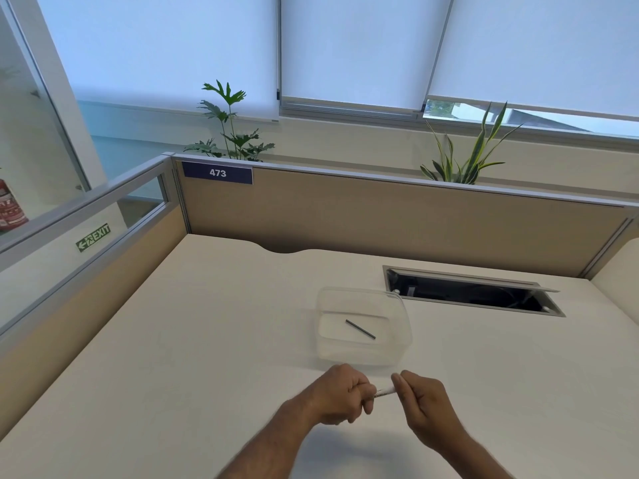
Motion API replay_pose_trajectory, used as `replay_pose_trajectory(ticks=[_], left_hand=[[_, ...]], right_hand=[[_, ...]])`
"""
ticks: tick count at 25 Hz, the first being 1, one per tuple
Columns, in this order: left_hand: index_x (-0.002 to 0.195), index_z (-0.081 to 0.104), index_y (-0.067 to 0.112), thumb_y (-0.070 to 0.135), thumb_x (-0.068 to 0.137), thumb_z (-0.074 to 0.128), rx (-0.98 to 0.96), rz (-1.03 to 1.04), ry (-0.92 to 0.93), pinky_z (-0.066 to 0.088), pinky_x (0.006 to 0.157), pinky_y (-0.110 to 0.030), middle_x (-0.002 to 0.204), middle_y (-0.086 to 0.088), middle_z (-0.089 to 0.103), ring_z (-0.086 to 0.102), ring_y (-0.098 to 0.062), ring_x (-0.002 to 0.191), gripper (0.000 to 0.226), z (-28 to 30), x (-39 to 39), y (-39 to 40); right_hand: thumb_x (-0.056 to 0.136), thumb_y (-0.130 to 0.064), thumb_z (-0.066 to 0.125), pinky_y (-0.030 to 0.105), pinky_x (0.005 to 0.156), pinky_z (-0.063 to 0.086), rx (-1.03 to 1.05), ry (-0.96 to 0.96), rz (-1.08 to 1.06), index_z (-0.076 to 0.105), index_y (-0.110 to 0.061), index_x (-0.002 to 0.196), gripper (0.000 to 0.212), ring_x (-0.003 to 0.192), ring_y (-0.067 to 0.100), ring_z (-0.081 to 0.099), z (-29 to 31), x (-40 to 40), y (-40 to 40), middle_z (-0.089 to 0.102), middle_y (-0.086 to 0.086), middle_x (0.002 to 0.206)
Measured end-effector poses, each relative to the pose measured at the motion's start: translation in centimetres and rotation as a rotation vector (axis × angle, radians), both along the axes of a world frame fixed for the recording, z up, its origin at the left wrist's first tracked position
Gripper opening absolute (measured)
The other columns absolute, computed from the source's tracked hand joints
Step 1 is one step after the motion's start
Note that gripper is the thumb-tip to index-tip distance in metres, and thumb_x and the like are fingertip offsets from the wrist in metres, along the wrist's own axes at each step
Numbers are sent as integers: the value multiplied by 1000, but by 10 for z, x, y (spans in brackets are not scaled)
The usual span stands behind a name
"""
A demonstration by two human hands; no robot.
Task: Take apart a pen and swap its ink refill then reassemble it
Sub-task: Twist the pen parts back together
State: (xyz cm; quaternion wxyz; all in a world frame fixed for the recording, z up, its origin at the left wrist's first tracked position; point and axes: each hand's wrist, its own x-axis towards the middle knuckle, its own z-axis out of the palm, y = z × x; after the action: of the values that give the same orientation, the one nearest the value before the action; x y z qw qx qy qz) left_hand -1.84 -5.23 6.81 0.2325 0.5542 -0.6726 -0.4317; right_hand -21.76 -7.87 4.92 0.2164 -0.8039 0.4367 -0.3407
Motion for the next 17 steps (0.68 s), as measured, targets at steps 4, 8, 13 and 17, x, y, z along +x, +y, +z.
replay_pose_trajectory(ticks=[4, 8, 13, 17], left_hand=[[71, 71, 16, 29, 90, 56, -211, 71, -73, 53, 63, -31, 53, 8, 63, 54, -6, 51, 27, -7, -2, -2], [81, 72, 21, 42, 80, 69, -357, 157, -146, 55, 63, -32, 70, 4, 74, 61, -12, 63, 21, -12, 0, -3], [77, 71, 20, 38, 84, 63, -303, 135, -178, 56, 64, -33, 65, 4, 71, 59, -9, 59, 21, -10, 1, -3], [67, 69, 17, 33, 93, 52, -82, 33, -40, 52, 59, -29, 52, 2, 61, 50, -6, 43, 35, -8, 5, 3]], right_hand=[[99, -9, 53, 29, 49, 26, 181, -43, -63, 36, -20, 54, 49, 47, 8, 28, 3, 5, -4, 33, -6, 49], [102, -21, 48, 28, 49, 23, 420, -73, -131, 33, -21, 52, 52, 43, 10, 25, 0, 6, -8, 31, -7, 45], [102, -20, 50, 20, 47, 31, 265, -55, -117, 42, -27, 51, 52, 42, 6, 36, -4, 8, -2, 46, -10, 44], [99, -16, 53, 29, 49, 39, -41, 170, 30, 48, -20, 65, 34, 49, 10, 43, 1, -2, 1, 48, -7, 54]])
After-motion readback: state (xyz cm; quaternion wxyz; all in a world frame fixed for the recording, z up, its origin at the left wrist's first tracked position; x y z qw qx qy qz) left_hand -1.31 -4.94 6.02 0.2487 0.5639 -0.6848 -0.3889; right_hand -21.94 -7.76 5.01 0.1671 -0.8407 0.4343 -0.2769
